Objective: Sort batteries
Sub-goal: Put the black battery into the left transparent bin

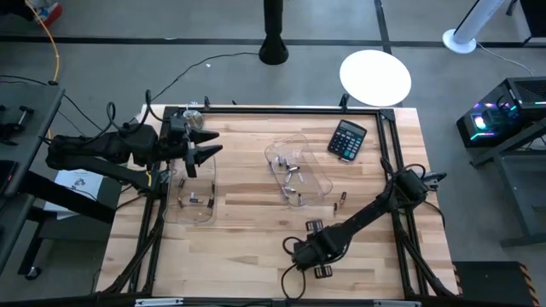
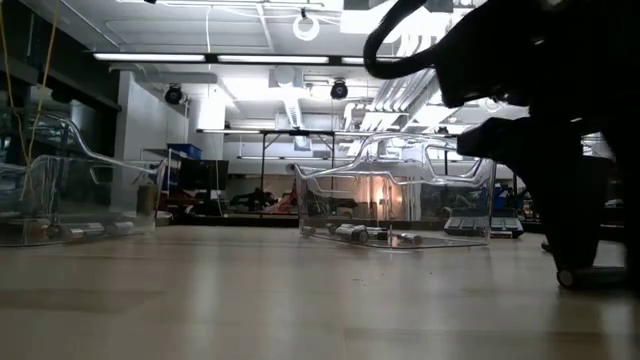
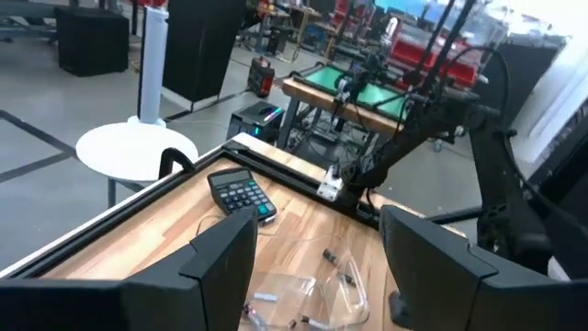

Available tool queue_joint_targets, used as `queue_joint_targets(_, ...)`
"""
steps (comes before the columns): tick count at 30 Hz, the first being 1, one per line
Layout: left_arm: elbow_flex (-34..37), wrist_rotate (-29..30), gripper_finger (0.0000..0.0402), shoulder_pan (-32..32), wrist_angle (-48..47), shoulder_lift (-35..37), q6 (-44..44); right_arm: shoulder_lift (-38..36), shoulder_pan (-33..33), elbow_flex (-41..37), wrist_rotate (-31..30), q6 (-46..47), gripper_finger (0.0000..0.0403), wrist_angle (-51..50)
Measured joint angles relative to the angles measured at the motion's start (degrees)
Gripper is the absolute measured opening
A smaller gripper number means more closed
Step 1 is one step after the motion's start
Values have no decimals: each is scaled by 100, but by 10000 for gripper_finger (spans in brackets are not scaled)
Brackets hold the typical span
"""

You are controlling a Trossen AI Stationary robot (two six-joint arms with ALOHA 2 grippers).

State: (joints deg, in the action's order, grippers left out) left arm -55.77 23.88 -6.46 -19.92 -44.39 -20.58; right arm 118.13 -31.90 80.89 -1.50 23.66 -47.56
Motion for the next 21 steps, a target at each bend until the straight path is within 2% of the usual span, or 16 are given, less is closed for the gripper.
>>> queue_joint_targets(2, 0, 58, 225, 1, 122, 26, -17, -72, 90, 38, -50, -199, 49, -99)
queue_joint_targets(4, 0, 80, 225, 1, 403, 64, 88, -177, 242, 168, -249, -506, 20, -145)
queue_joint_targets(8, 0, 83, 225, -1, 929, 131, 442, -569, 748, 693, -942, -1067, 19, -177)
queue_joint_targets(11, 0, 86, 225, 0, 1226, 186, 647, -604, 1301, 1179, -1155, -1726, 7, 92)
queue_joint_targets(15, 0, 163, 225, 7, 1459, 200, 778, -584, 2049, 1750, -982, -2346, 12, 1578)
queue_joint_targets(18, 0, 202, 225, 5, 1462, 195, 778, -342, 2499, 2010, -573, -2188, 8, 2766)
queue_joint_targets(21, 0, 206, 225, 5, 1455, 195, 778, 29, 2797, 2286, -355, -1825, 9, 3503)
